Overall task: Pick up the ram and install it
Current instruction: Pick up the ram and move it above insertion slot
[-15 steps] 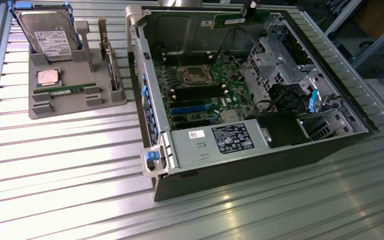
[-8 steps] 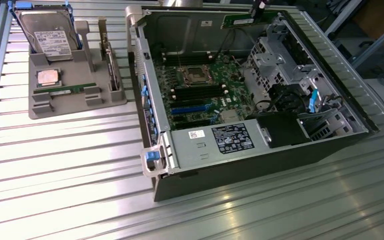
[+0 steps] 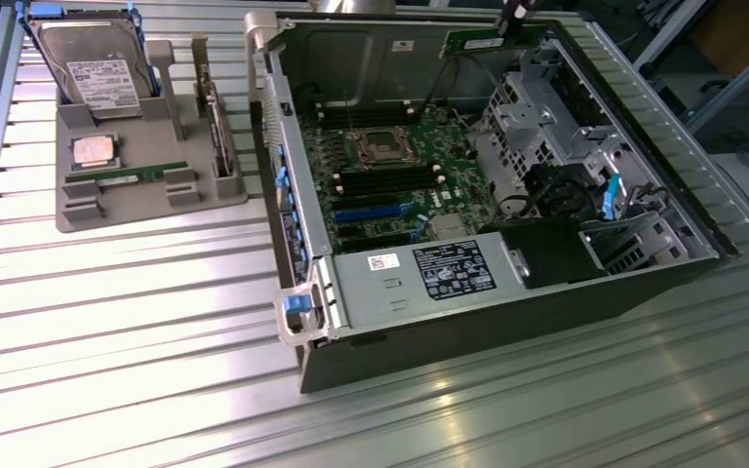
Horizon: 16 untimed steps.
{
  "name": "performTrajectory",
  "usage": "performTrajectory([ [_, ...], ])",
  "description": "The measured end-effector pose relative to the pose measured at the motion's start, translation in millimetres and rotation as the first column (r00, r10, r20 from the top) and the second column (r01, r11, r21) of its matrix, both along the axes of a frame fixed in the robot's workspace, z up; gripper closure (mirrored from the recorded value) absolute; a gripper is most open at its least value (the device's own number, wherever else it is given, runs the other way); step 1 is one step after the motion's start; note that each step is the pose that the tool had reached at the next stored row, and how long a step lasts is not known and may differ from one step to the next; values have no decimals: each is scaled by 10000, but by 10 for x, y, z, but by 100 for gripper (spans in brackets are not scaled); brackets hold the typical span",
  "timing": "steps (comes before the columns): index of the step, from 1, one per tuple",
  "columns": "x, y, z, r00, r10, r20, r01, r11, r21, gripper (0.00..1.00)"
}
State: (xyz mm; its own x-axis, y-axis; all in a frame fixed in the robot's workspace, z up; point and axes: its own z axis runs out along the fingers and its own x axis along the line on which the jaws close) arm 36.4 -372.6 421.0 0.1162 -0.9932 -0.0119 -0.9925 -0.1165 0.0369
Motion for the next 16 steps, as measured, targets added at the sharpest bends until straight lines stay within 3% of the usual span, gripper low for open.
performTrajectory([
  [2,-3,-7,-7,10000,-96,-1,96,9999,-28,88],
  [9,-13,-28,-20,9982,-607,0,607,9981,-32,88],
  [16,-13,-28,-20,9981,-618,-1,618,9981,-32,88],
])
